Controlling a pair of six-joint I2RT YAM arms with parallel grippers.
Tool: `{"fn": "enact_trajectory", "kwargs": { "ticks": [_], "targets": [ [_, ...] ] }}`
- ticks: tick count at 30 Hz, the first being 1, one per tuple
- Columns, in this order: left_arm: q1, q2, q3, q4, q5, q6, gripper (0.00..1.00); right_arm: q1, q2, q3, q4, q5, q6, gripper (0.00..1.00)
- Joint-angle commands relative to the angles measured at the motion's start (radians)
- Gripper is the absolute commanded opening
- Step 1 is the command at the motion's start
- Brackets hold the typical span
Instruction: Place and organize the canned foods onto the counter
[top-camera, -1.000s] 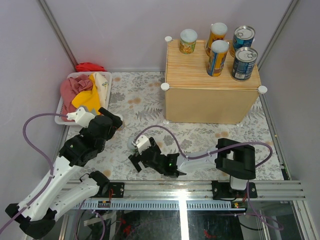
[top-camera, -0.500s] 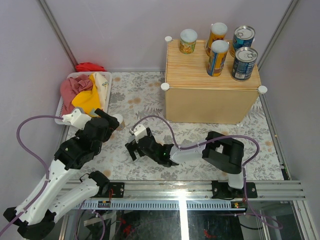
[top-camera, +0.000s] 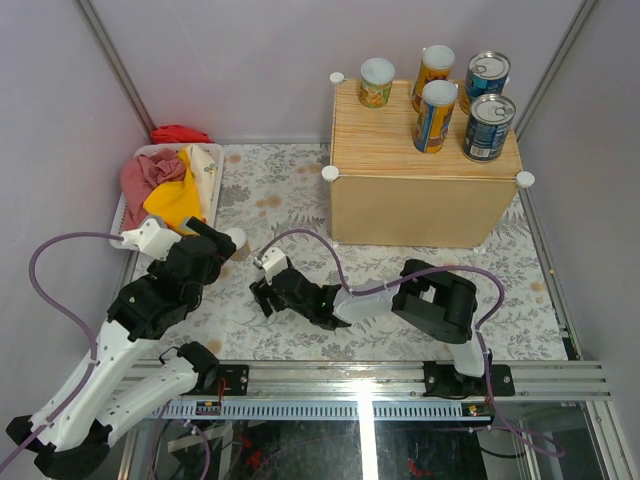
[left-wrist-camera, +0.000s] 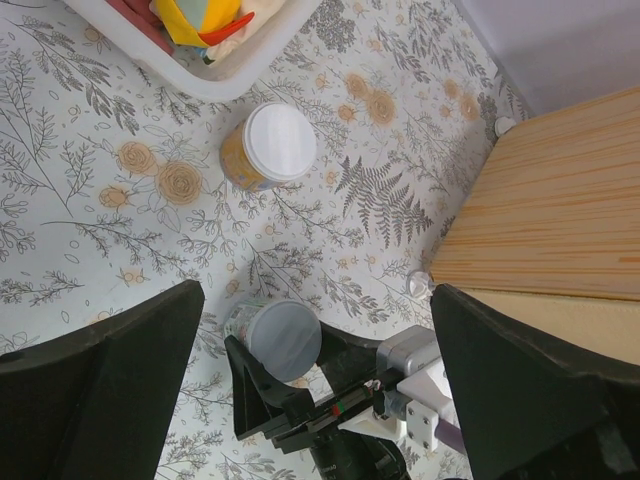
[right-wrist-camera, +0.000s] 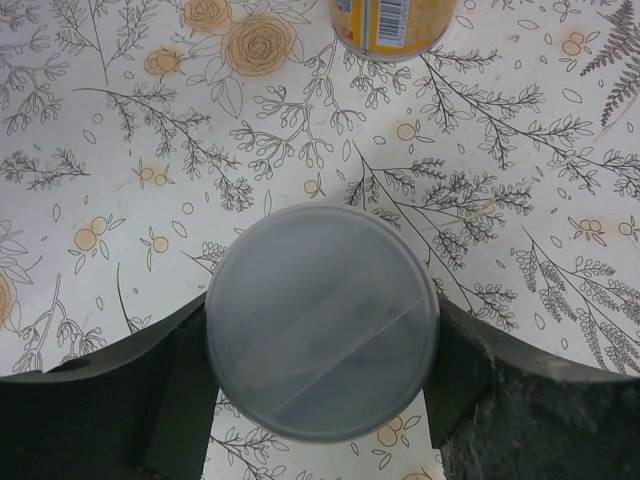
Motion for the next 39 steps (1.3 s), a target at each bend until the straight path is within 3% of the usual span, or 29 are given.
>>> {"fn": "enact_trajectory", "kwargs": {
  "ticks": [1,11,18,23,39],
  "targets": [
    [0.006,-0.021,0.004,0.004,-0.071,-0.002,0.97,-0.002,-0.105,-0.016,0.043,0.004,-0.018,0.14],
    [0.006,-0.03,0.007,0.042,-0.108,0.009,0.97,0.064,-0.413,0.022,-0.241,0.076,-0.098,0.08],
    [0.006,-0.031,0.002,0.065,-0.117,0.006,0.97,0.076,-0.577,0.205,-0.489,0.159,-0.113,0.05],
    [0.006,-0.029,-0.012,0.093,-0.109,-0.006,0.97,0.069,-0.602,0.405,-0.627,0.25,-0.202,0.05],
    [0.006,-0.01,-0.01,0.133,-0.065,-0.039,0.97,-0.302,-0.542,0.724,-0.755,0.199,-0.248,0.05]
  ]
}}
